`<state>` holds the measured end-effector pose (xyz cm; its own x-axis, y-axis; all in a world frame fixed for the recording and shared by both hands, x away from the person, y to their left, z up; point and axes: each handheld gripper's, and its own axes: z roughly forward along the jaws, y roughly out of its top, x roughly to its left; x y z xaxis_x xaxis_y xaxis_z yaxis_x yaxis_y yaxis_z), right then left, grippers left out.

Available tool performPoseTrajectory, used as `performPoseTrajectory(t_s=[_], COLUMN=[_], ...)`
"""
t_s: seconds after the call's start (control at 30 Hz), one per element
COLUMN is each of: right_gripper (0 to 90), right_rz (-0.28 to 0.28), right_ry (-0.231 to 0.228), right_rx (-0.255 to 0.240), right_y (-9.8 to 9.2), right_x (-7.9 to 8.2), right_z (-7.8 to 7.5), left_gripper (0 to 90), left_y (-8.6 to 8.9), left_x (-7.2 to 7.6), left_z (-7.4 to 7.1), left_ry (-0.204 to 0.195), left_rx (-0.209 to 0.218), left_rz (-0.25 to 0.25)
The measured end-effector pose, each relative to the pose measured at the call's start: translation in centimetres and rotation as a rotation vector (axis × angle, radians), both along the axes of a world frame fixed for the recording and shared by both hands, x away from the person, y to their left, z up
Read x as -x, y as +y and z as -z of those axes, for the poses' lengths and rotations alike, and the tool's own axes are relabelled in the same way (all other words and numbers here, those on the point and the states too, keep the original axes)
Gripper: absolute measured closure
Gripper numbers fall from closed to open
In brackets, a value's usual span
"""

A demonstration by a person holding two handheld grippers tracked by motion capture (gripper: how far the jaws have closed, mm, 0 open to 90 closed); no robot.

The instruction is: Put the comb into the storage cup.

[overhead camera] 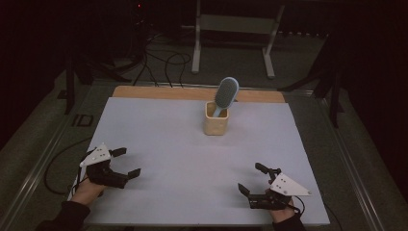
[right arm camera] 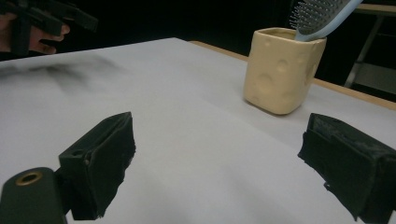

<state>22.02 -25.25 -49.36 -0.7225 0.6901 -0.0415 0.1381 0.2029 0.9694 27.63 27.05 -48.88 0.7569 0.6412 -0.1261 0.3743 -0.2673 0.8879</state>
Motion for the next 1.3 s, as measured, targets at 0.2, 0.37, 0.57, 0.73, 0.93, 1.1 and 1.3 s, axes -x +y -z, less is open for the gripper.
performPoseTrajectory(t_s=[0.2,0.37,0.57,0.73,0.93,1.1,1.3], right_gripper=[9.3,9.3,9.3,9.3,9.3,9.3,9.3], right_rz=[0.002,0.001,0.000,0.002,-0.003,-0.002,-0.007], right_ry=[0.003,0.002,0.001,0.001,0.001,0.003,0.005], right_rx=[0.002,0.003,0.004,0.004,0.005,0.009,0.007], right_y=[0.0,0.0,0.0,0.0,0.0,0.0,0.0], right_x=[0.0,0.0,0.0,0.0,-0.1,-0.1,-0.1], right_z=[0.0,0.0,0.0,0.0,0.1,0.1,0.1], left_gripper=[0.0,0.0,0.0,0.0,0.0,0.0,0.0], left_y=[1.0,1.5,2.0,2.5,3.0,3.2,3.0], left_x=[1.2,2.2,3.4,4.5,5.3,5.4,5.4], left_z=[0.7,1.4,1.6,1.7,1.7,1.7,1.8], left_ry=[0.008,0.014,0.028,0.025,0.010,0.001,0.002], left_rx=[0.011,-0.012,-0.030,-0.047,-0.042,-0.034,-0.007], left_rz=[-0.025,-0.044,-0.066,-0.103,-0.131,-0.140,-0.158])
